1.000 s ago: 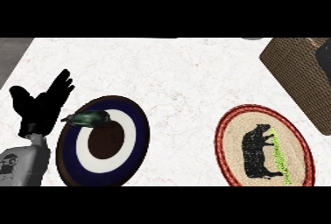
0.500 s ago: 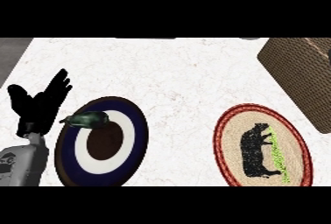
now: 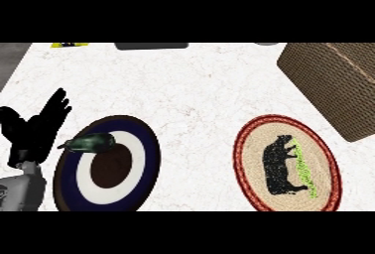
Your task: Pick the croissant from the placemat and place it in the basket
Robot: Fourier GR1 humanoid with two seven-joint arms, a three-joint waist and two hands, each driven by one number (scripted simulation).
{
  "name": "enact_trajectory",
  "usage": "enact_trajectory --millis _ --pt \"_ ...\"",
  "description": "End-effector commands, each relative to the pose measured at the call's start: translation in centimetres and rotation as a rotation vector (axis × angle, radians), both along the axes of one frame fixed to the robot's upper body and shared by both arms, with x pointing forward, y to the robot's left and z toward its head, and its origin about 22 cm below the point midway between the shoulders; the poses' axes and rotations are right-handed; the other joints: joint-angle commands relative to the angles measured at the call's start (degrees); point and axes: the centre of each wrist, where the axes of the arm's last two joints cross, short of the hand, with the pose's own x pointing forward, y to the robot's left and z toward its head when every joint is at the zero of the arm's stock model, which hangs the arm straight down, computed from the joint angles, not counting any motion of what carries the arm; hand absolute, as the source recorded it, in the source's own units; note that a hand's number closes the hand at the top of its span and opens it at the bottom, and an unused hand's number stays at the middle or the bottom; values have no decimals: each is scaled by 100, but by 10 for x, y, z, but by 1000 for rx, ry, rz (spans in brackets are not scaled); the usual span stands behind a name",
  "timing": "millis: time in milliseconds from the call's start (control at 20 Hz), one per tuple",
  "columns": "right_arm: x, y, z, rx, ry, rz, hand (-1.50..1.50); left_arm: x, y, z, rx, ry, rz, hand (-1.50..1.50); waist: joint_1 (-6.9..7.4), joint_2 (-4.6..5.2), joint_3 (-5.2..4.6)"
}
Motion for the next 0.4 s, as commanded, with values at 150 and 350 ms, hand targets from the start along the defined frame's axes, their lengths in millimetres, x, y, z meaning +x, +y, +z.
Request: enact_trajectory --millis 150,350 --pt "-37 14 -40 91 62 121 -150 -10 11 2 8 10 47 0 -261 -108 -6" --pt "-70 15 -49 91 73 187 -150 -13 21 -1 25 21 67 0 -459 -125 -10"
